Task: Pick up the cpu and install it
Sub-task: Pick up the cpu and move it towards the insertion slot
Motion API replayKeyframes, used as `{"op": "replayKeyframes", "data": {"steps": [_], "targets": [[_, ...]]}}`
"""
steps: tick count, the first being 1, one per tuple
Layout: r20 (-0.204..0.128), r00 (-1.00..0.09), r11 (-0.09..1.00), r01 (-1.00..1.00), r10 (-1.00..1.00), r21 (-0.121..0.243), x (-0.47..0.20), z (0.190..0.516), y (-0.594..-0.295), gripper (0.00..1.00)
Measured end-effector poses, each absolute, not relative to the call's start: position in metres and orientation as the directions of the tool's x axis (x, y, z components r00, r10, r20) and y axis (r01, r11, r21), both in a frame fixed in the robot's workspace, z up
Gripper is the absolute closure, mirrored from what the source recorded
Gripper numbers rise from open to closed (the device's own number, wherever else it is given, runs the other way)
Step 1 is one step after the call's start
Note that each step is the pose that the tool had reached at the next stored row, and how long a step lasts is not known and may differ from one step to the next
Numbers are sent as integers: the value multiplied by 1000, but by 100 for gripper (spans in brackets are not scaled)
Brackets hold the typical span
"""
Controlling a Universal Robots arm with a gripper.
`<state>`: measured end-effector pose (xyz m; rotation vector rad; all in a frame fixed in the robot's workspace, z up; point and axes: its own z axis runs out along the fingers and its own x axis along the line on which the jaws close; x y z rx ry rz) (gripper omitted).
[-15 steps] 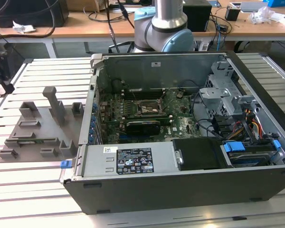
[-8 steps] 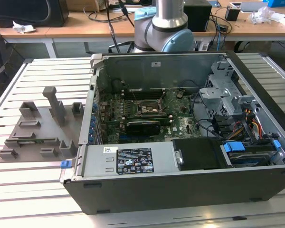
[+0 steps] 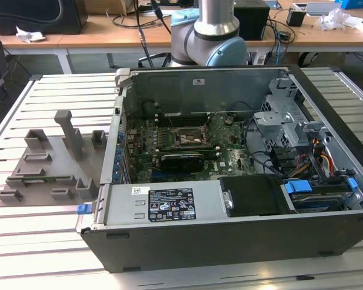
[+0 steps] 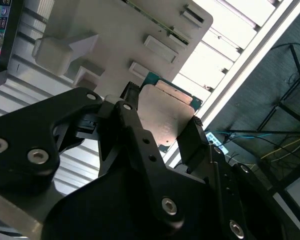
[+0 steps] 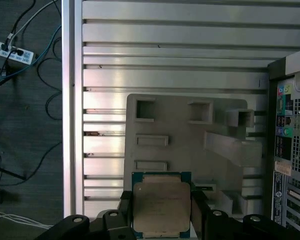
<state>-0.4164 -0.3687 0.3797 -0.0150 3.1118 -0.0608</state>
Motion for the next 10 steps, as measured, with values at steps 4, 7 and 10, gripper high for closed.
{"op": "replayKeyframes", "data": {"steps": [4,7,10], "targets": [[-29,-1000,999,-9,-10,-39,-410,380,-369,45],[-29,-1000,999,-9,-10,-39,-399,380,-369,45],[-29,-1000,999,-9,-10,-39,-387,380,-369,45]]}}
